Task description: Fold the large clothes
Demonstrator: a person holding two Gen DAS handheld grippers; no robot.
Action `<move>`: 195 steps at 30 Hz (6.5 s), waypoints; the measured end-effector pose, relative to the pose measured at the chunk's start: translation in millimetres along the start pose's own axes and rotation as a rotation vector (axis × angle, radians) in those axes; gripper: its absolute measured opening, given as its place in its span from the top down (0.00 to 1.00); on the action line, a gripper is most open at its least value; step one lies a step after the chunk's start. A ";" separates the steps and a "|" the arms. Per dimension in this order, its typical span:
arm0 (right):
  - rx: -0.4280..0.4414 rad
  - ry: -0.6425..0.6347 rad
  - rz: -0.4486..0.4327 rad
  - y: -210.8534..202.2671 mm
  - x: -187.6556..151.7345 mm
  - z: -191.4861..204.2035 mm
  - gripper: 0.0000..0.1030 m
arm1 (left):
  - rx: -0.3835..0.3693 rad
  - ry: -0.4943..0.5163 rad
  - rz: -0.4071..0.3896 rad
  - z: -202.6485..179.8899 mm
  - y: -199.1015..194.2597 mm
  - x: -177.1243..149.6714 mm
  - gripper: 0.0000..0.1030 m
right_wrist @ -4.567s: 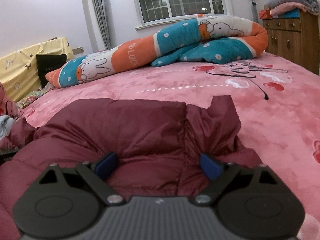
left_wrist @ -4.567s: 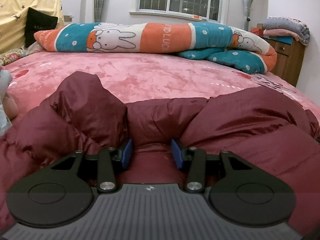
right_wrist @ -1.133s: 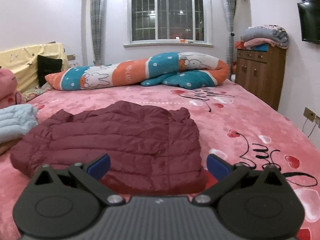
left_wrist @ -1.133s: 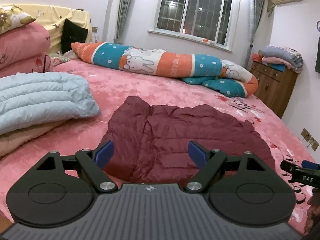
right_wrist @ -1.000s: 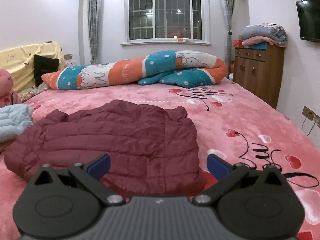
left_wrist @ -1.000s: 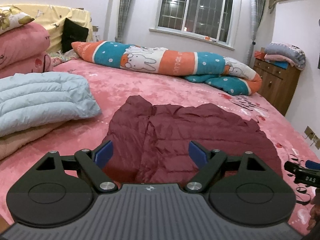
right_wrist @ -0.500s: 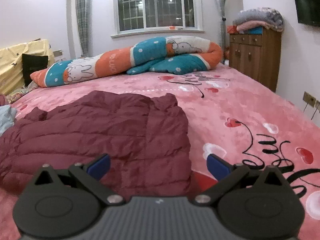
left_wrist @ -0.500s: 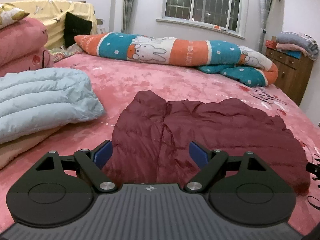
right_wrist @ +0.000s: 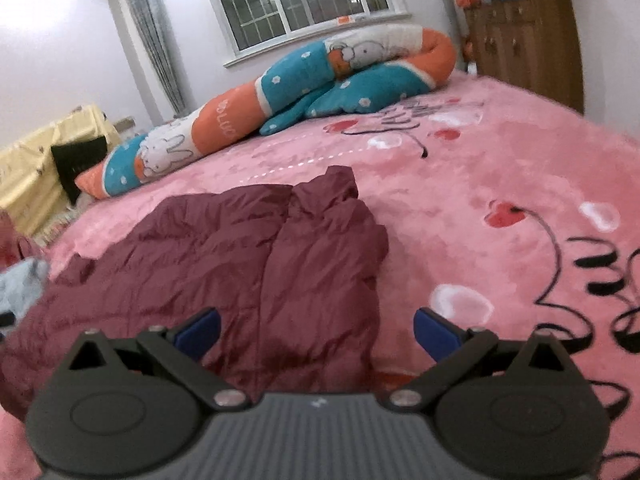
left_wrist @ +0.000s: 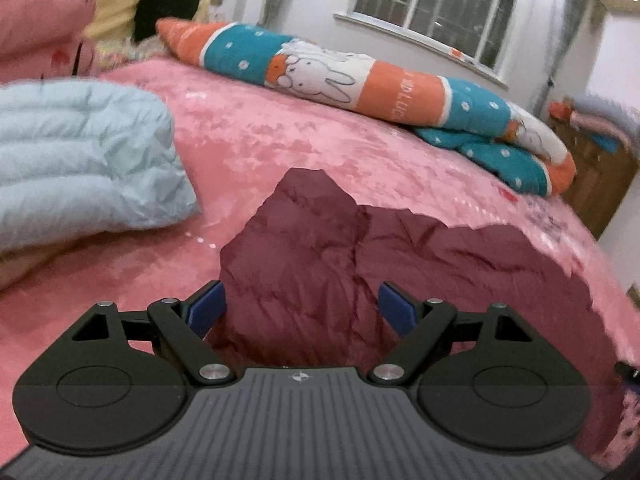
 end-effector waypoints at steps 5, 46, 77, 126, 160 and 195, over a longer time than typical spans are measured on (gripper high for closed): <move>0.037 0.119 0.047 21.5 5.4 -20.6 0.01 | -0.021 -0.113 0.051 18.6 19.3 2.3 0.01; 0.286 0.329 0.079 32.6 21.6 -2.3 0.77 | -0.038 -0.186 0.060 4.6 41.8 8.4 0.81; -0.345 0.263 -0.468 -239.8 79.8 -214.7 0.85 | -0.633 0.100 0.138 -377.9 -7.8 -50.1 0.85; -0.551 0.057 -0.422 -227.3 43.3 -206.1 0.25 | -0.710 0.364 -0.001 -388.1 -74.7 -119.9 0.43; -0.567 -0.137 -0.198 -103.2 16.3 -225.0 0.21 | -0.603 0.446 0.050 -423.2 2.1 -161.9 0.35; -0.566 -0.047 -0.313 -229.9 25.8 -103.5 0.06 | -0.551 0.365 0.004 -321.1 -173.3 -83.5 0.00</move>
Point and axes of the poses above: each gripper's, at about its wrist camera, not at the fingertips, and y roughly the way its jaws point, z to its left, x to its top, the point moved 3 cm from there along y, roughly the way its jaws point, and after that the axes turned 12 degrees about -z, right-handed, at the moved point
